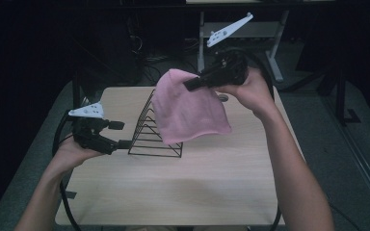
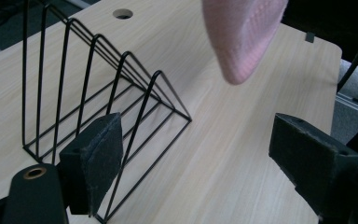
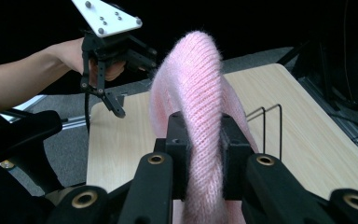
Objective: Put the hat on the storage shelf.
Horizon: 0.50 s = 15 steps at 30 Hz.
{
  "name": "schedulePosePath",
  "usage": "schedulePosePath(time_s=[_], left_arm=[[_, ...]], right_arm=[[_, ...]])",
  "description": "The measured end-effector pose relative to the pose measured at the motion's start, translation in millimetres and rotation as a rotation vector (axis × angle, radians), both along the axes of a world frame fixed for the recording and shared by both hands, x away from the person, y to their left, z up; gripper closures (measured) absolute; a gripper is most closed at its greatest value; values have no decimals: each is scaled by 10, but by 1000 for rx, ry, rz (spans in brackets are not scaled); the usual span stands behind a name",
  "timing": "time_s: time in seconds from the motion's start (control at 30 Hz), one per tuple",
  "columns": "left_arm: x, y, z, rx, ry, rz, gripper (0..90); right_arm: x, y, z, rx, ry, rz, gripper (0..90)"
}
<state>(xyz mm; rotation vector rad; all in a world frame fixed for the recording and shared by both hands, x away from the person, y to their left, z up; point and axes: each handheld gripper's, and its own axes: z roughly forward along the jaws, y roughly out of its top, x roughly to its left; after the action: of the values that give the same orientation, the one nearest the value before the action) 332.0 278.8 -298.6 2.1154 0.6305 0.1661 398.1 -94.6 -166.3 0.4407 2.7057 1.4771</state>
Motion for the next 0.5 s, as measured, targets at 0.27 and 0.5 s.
schedulePosePath(time_s=[0.27, 0.5], left_arm=[[23, -60, 39, -11, 10, -39, 176], [23, -37, 44, -44, 31, -78, 331]], right_arm=[[-37, 271, 57, -10, -12, 56, 772], [-8, 638, 117, -28, -31, 120, 772]])
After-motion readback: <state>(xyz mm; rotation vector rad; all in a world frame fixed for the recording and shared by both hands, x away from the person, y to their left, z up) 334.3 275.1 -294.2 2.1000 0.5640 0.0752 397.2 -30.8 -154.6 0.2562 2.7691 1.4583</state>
